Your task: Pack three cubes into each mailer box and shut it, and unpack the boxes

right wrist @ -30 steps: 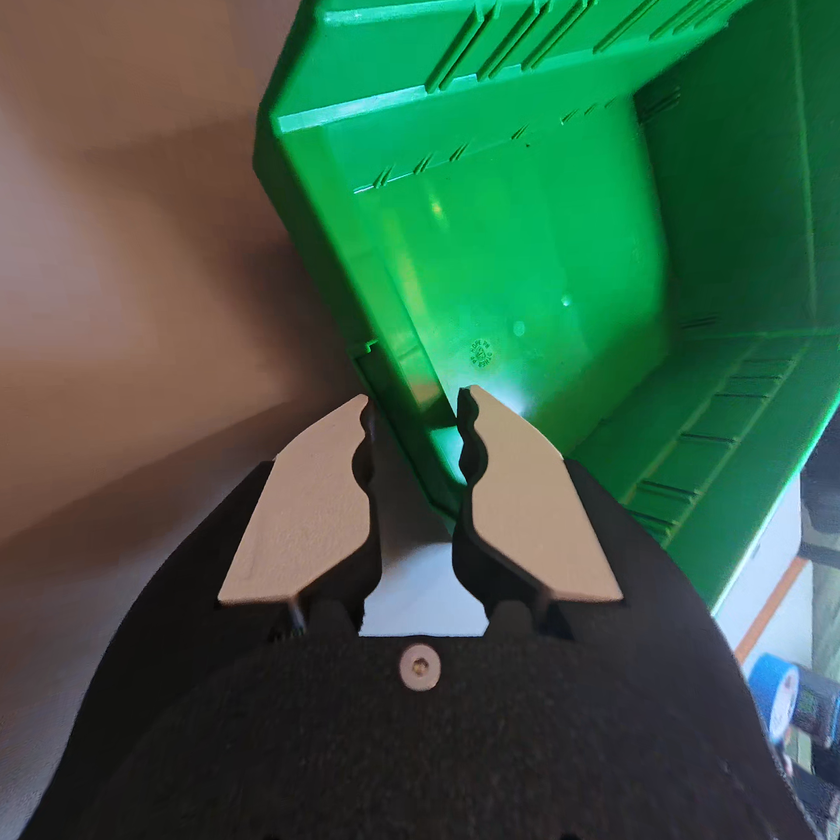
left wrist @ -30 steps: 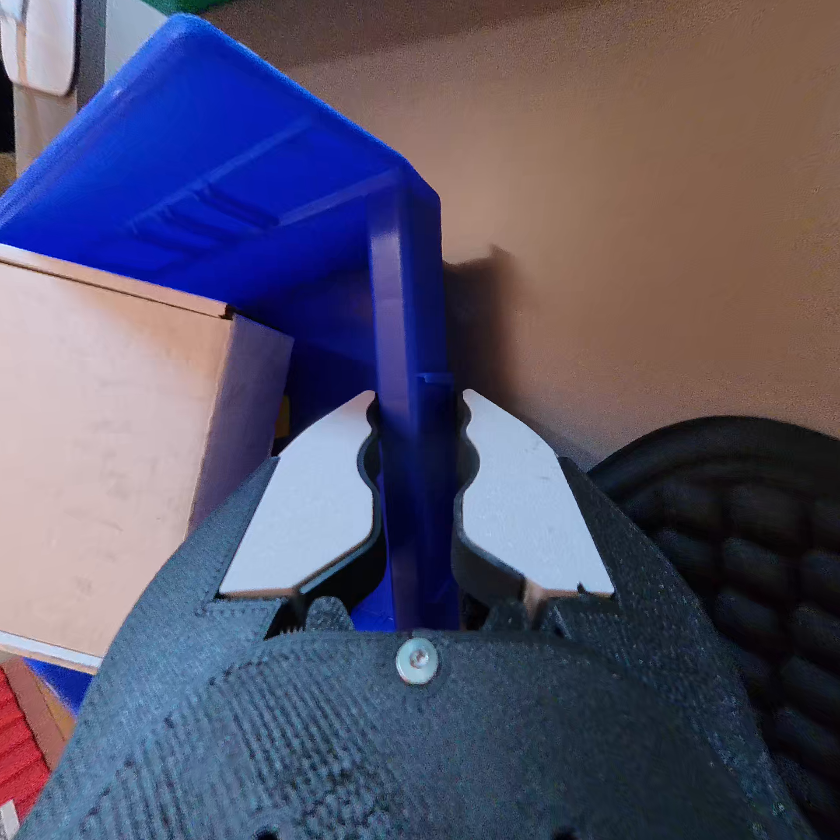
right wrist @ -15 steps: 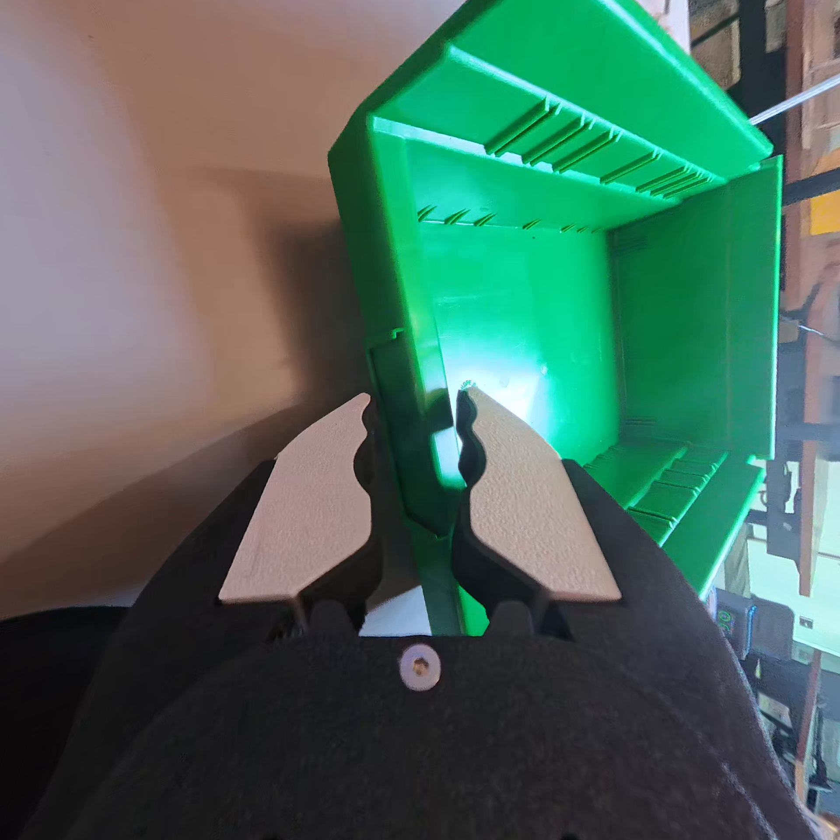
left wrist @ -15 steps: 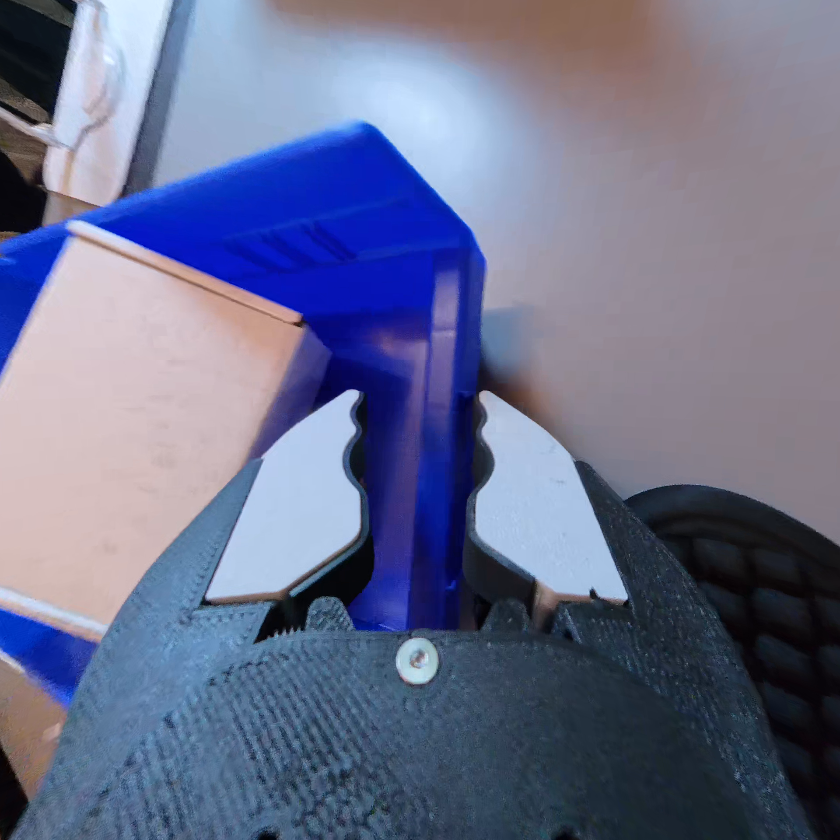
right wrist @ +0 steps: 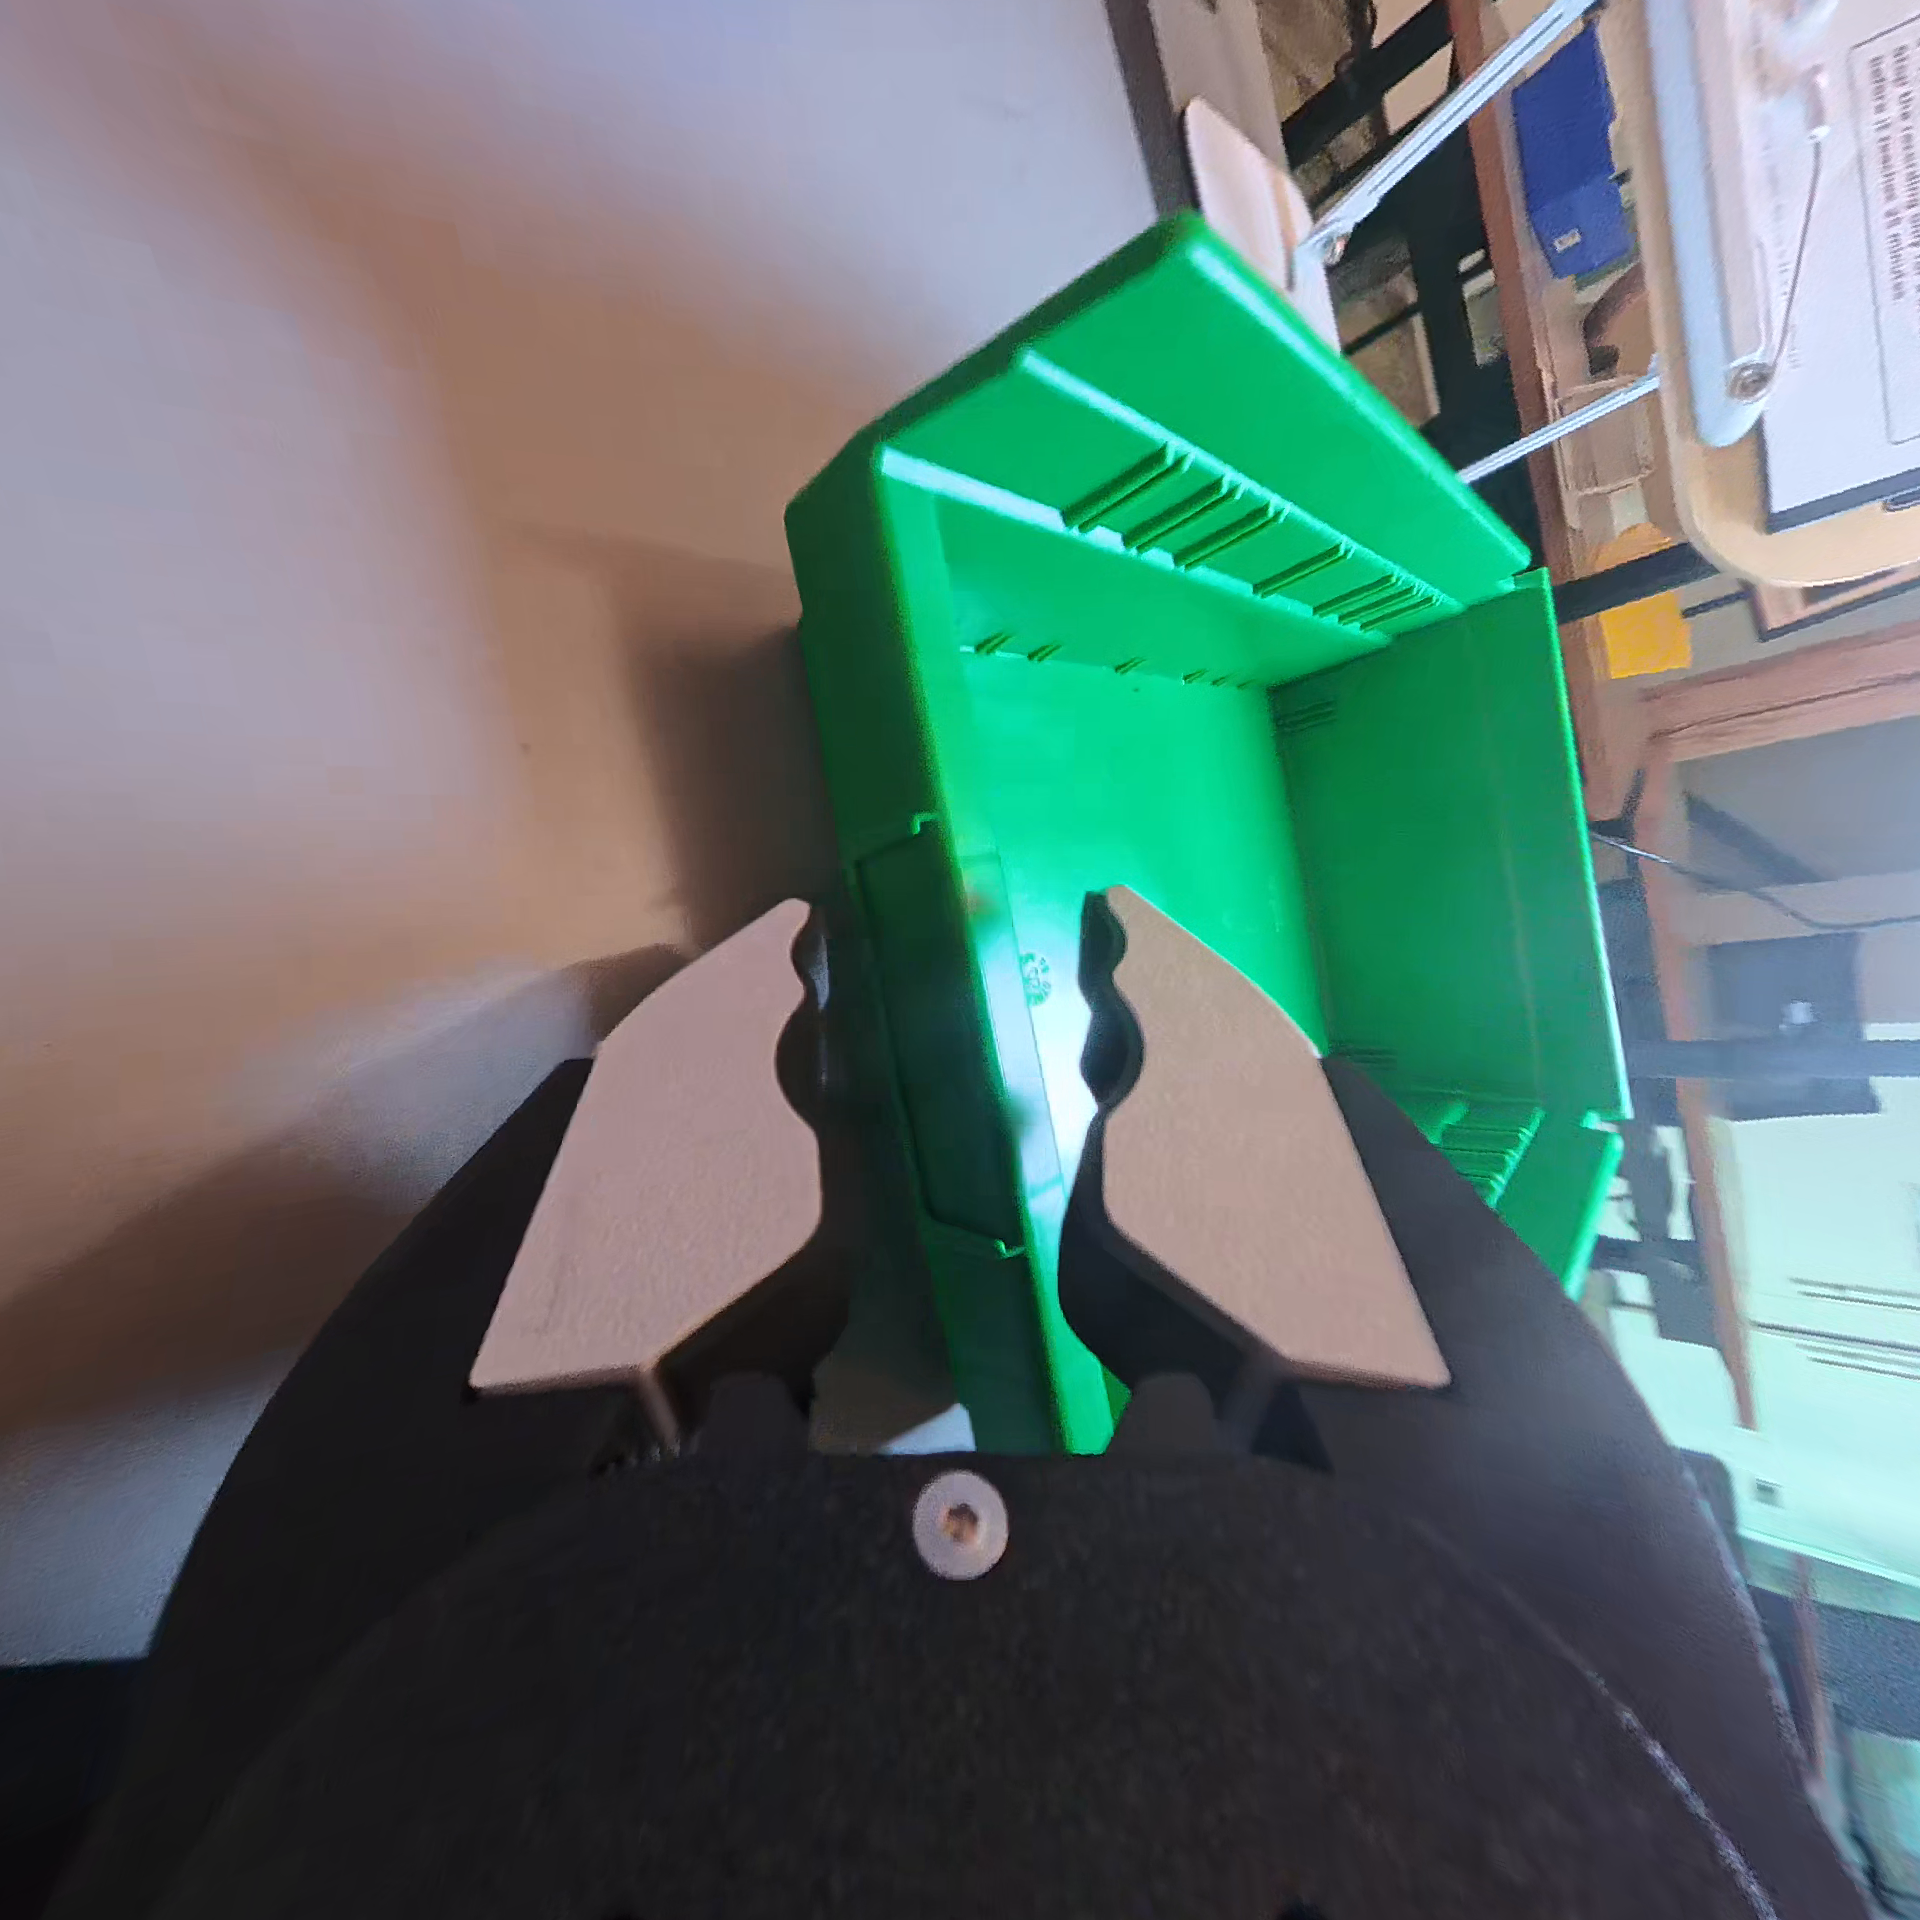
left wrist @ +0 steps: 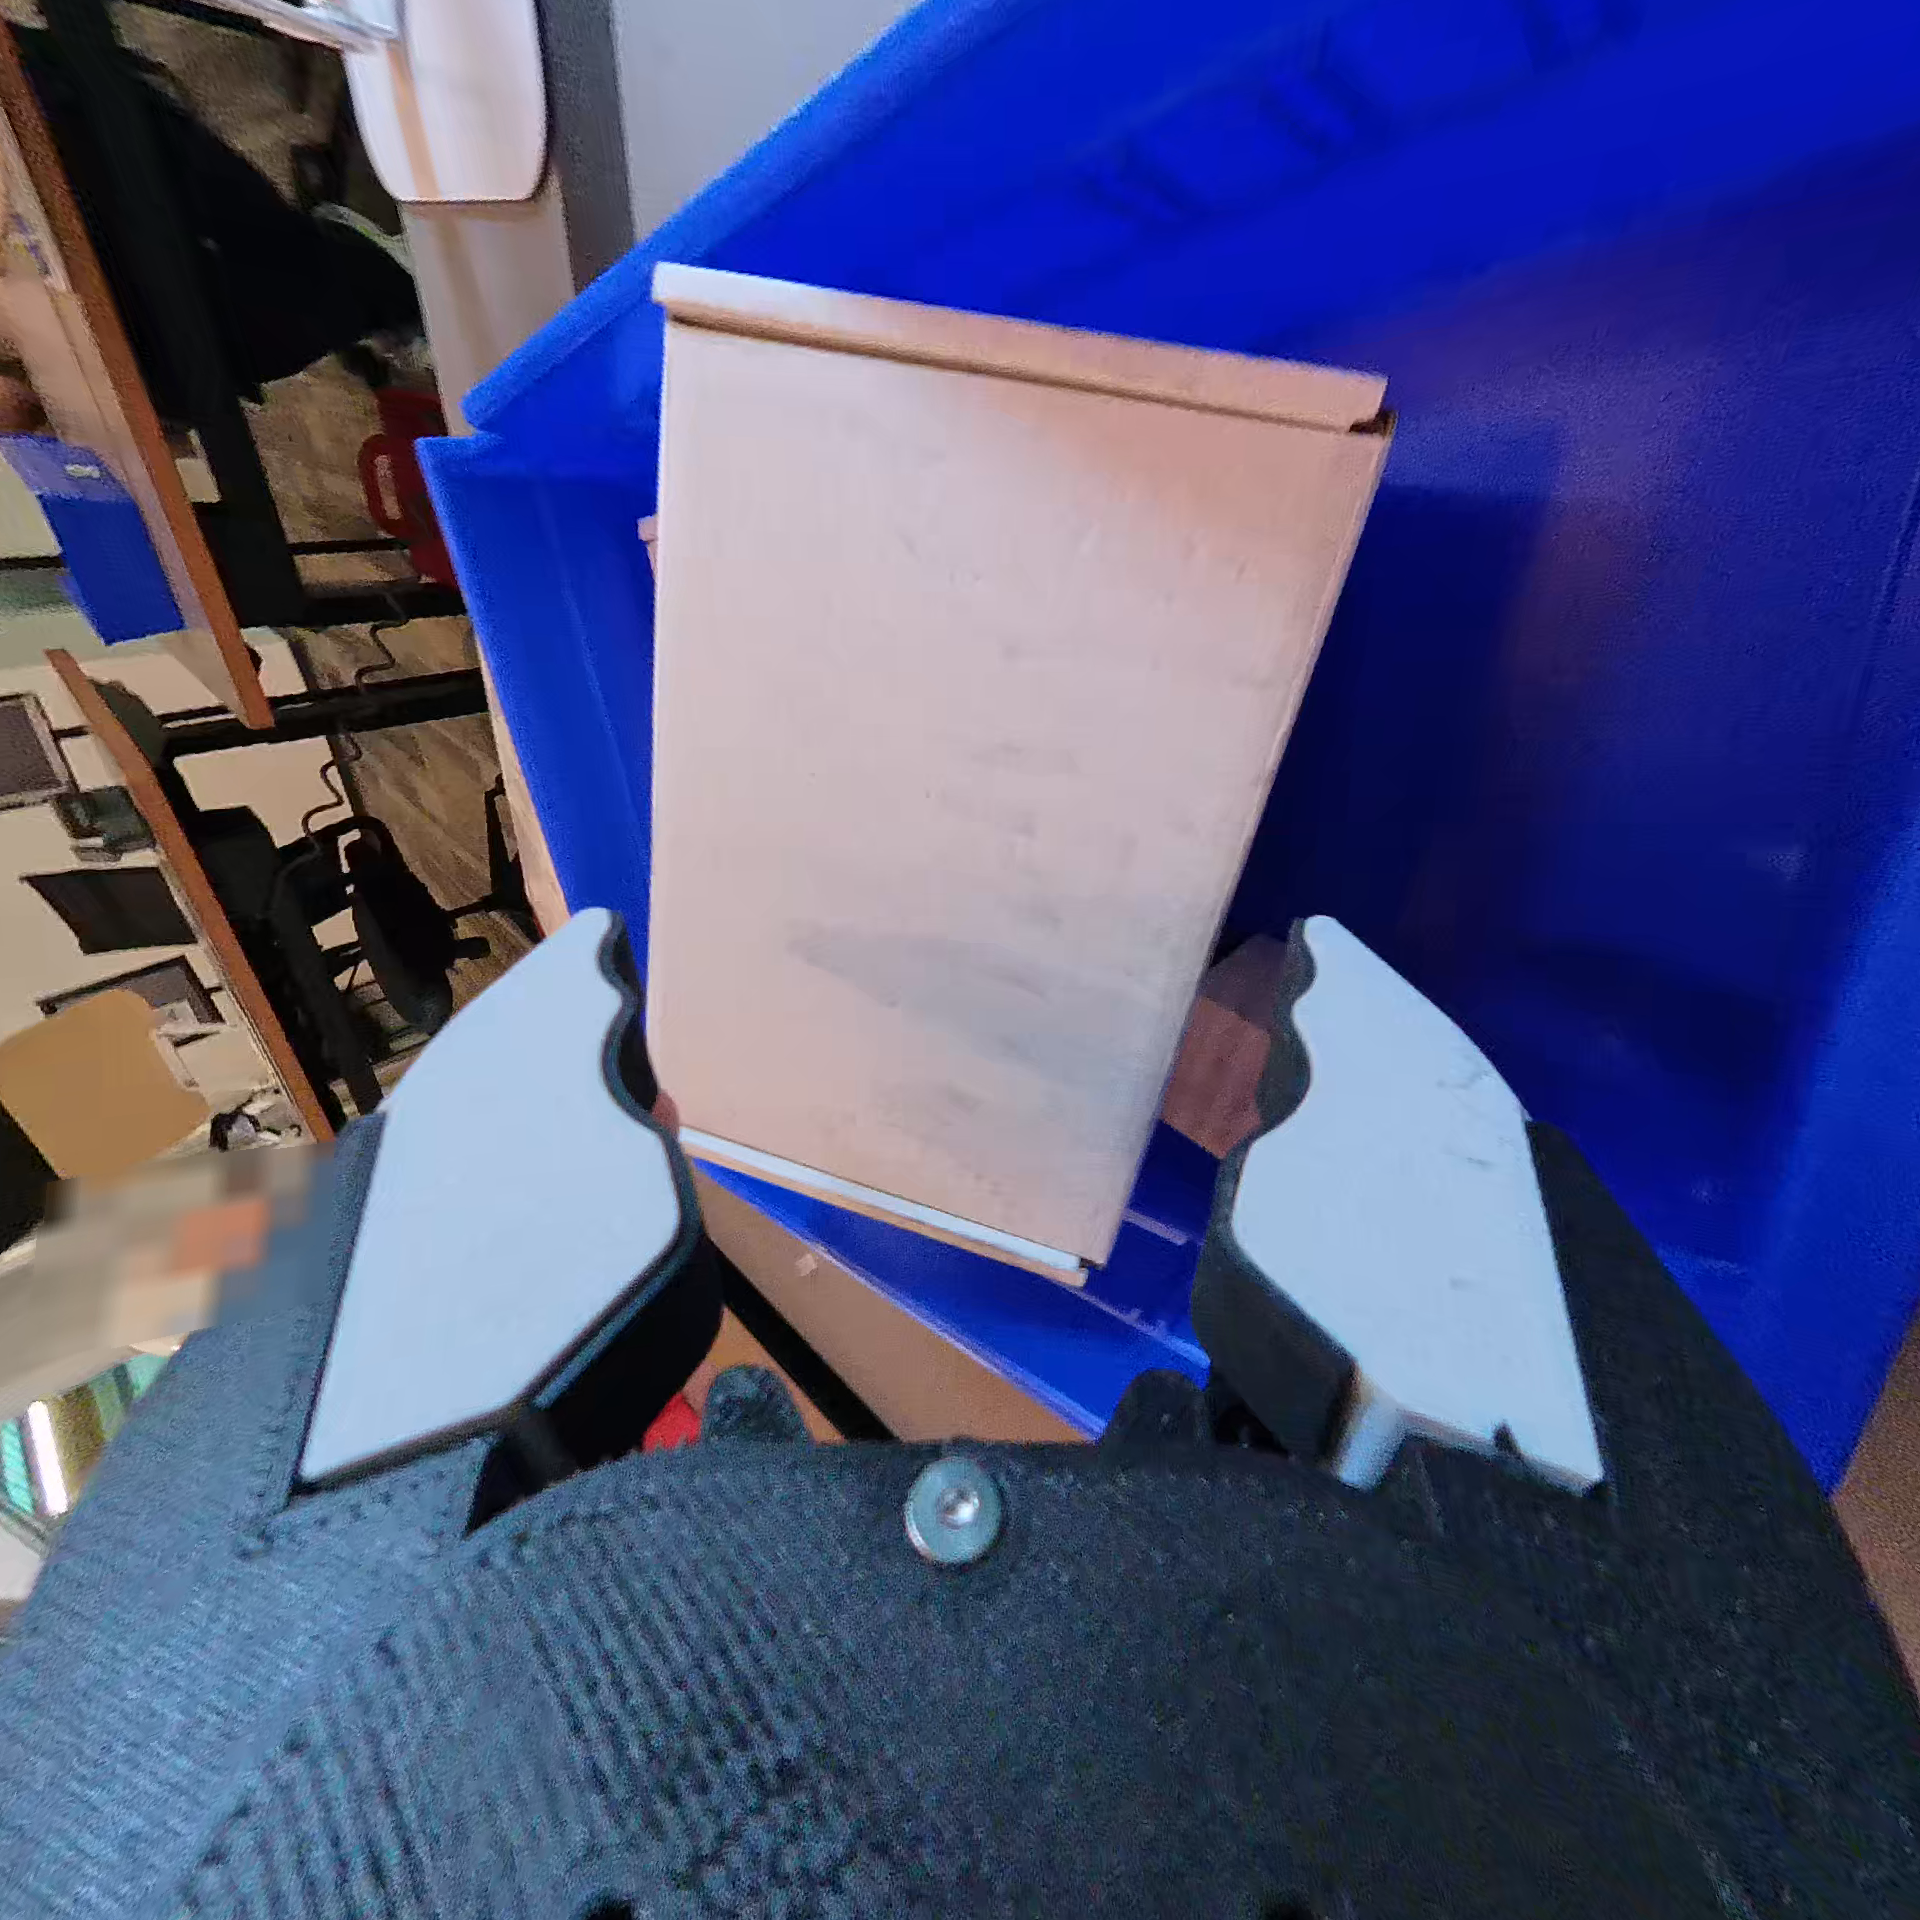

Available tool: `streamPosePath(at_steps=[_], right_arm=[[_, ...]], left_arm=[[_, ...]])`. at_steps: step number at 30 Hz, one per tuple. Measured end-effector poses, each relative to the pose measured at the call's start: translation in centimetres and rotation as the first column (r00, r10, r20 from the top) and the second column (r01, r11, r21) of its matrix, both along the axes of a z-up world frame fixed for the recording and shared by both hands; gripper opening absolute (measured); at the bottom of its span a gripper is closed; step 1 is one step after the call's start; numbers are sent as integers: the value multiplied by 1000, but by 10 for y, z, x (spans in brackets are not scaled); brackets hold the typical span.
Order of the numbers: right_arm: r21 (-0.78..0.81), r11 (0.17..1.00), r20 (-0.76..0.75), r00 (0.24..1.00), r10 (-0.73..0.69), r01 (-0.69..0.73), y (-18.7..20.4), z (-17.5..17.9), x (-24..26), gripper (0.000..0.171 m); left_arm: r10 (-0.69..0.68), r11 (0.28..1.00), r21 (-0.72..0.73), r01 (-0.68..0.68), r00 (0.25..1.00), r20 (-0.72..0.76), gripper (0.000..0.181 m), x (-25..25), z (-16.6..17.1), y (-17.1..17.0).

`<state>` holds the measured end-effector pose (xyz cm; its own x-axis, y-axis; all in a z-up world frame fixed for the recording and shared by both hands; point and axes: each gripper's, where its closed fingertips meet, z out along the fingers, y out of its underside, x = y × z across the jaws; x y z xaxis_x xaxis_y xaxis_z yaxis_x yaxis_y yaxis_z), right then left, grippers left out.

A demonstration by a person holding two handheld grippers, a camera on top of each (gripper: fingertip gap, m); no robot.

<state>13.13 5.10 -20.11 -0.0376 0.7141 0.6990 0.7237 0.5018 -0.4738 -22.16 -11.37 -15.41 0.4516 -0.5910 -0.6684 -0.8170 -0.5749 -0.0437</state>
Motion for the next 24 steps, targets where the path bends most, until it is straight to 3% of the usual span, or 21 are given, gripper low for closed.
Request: streamPosePath(at_steps=[4, 6, 10, 14, 18, 21, 24], right_arm=[[-91, 995, -109, 994, 29, -39, -15, 10, -4, 50], [-107, 993, -131, 991, 37, -51, -19, 9, -6, 50], [-103, 993, -150, 988, 39, -55, -22, 8, -3, 49], [-135, 988, -229, 972, 47, -79, -28, 19, -1, 48], [-145, 978, -341, 935, 93, -150, -45, 44, -11, 48], [-89, 972, -400, 902, 164, -216, -63, 64, -24, 48], [-14, 954, -407, 873, 268, -299, -85, 84, -42, 53]], left_arm=[[-14, 987, -159, 17, 1000, 18, 133, -3, -7, 9], [11, 968, -252, 5, 998, 62, 134, -5, -16, 9], [-33, 940, -339, 30, 999, -1, 131, -19, -29, 13], [-24, 953, -298, 48, 996, 84, 130, -12, -23, 11], [15, 985, -167, 34, 958, 287, 130, -3, 15, 9], [-21, 997, -59, 57, 874, 486, 130, 20, 54, 4], [-143, 983, 10, 186, 718, 681, 129, 78, 85, -10]])
